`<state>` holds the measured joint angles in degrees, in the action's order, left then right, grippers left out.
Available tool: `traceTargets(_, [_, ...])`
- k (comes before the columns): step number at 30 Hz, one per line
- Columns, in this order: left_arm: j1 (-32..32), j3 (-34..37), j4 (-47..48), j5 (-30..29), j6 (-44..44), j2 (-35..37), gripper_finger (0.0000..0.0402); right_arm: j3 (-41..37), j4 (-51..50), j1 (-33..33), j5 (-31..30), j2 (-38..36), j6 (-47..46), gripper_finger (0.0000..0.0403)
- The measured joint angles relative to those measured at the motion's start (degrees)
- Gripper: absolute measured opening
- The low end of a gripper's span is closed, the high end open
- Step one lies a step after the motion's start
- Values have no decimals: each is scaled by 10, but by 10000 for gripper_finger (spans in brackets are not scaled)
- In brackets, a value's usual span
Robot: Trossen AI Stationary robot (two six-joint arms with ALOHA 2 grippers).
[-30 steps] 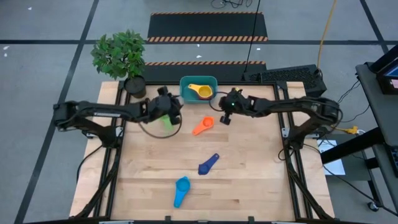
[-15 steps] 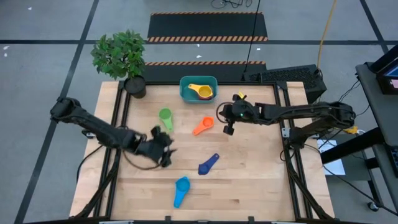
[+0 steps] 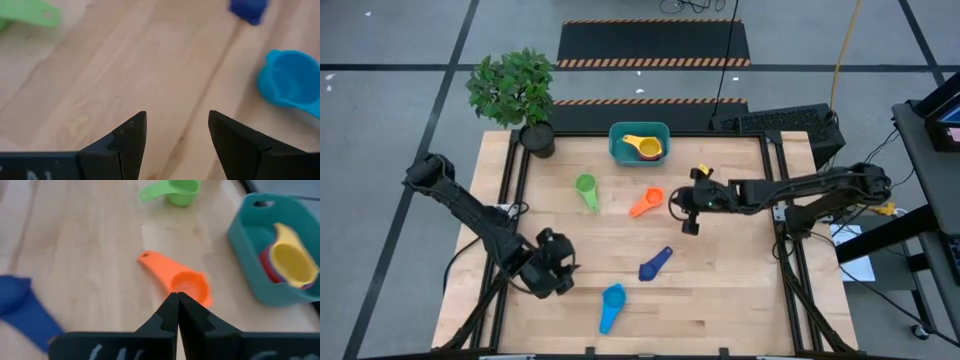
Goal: Nest measuring cups in basket
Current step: Stack the green measuring cup on top of the yellow measuring cup in the blue bin
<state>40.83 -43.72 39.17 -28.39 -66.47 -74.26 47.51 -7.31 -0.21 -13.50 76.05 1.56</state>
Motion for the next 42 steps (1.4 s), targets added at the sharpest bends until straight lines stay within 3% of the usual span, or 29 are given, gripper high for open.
traceTargets(6, [1,0,79,-21,-67,0,216,-44,62,51,3,0,-63,0])
traceTargets(13, [-23,42,103,-138,-161,0,216,-144,265,106,2,0,-37,0])
traceTargets(19, [-83,117,69,-116,-332,0,216,-264,522,96,-2,0,1,0])
traceTargets(23, [-111,151,11,-110,-373,0,216,-298,620,71,-2,0,23,0])
traceTargets(27, [-136,159,-2,-136,-359,0,216,-296,631,43,0,0,48,0])
traceTargets(35, [-196,159,-30,-114,-363,0,216,-279,628,-25,5,0,96,0])
traceTargets(42, [-280,159,-119,-104,-266,0,216,-261,627,-98,118,0,116,0])
